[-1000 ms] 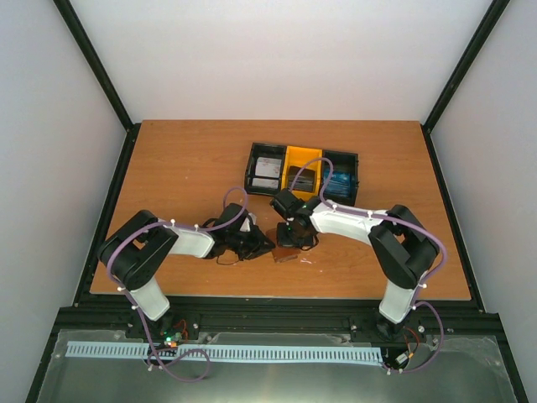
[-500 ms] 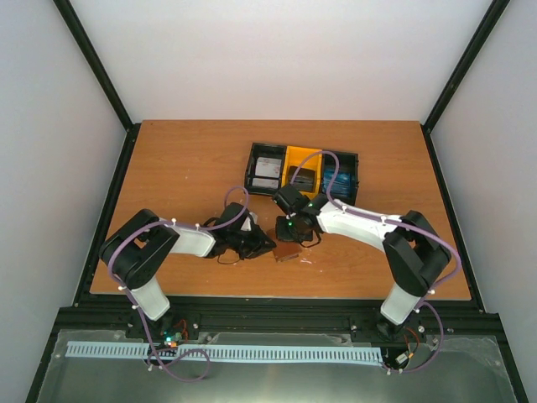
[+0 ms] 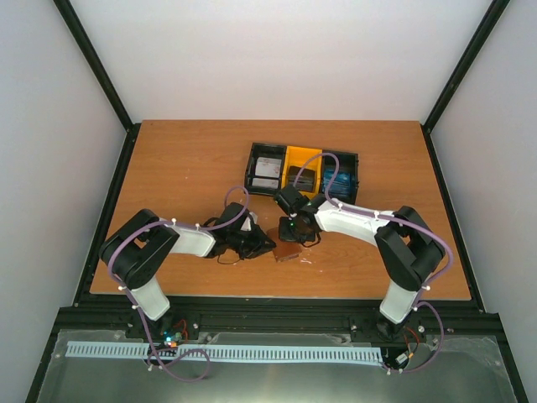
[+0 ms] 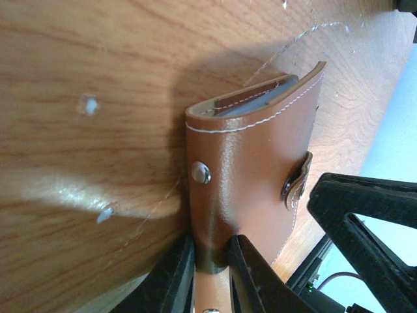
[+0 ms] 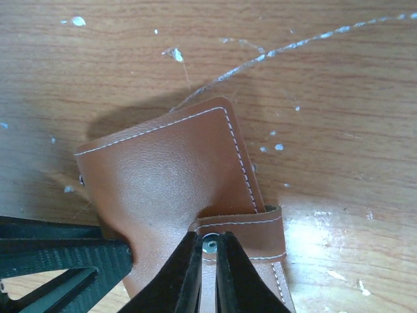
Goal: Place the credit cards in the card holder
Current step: Close the card holder at the center of the board.
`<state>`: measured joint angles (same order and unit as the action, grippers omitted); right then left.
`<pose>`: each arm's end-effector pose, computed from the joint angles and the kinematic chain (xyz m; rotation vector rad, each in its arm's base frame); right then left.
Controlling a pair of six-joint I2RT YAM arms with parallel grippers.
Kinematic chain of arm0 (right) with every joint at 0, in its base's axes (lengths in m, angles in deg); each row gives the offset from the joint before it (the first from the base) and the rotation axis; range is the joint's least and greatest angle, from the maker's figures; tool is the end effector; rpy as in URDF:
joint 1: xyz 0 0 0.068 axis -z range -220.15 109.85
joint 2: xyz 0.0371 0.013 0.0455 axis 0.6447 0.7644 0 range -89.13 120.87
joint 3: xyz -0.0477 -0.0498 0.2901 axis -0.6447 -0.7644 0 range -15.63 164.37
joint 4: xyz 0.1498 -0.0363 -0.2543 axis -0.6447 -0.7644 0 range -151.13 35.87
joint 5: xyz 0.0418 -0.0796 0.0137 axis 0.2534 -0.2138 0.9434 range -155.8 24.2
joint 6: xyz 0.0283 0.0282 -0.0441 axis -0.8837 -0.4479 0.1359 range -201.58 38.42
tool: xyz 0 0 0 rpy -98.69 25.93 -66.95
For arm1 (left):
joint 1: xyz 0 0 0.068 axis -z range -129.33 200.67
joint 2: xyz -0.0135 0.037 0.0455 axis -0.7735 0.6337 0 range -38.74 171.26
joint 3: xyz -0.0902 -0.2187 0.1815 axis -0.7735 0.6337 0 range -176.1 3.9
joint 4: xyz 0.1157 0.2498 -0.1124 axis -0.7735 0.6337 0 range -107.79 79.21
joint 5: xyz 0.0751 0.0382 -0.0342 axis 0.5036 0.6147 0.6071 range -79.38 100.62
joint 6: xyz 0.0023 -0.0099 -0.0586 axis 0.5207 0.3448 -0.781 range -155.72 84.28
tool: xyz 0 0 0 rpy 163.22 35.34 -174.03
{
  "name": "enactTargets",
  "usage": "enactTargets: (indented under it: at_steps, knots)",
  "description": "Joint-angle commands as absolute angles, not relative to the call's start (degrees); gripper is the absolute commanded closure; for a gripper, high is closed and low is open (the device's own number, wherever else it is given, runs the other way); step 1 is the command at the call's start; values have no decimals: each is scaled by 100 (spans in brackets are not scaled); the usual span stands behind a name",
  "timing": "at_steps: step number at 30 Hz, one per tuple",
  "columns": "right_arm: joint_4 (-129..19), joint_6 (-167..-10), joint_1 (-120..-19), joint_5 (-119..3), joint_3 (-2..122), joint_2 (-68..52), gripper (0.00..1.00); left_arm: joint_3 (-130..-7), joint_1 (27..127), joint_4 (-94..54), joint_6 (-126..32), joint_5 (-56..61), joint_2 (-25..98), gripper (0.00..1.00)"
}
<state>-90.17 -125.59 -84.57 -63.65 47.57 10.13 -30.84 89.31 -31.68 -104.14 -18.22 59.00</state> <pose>0.2610 0.2581 0.1699 -0.0192 2.9220 0.3602 0.2325 -0.2128 0.0914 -0.4645 2.8012 -1.2797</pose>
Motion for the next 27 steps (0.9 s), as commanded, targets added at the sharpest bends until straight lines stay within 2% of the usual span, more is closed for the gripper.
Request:
enactTargets:
  at_steps: [1,27]
  knots:
    - [-8964,-12591,-8435,-6395,4691,1114,92,-2791,8978,-1770,-10330,-1040,6392,83]
    - [-8947,-12500,-8435,-6220,4593,1616,96,-2774,8978,-1778,-10333,-1025,6403,83]
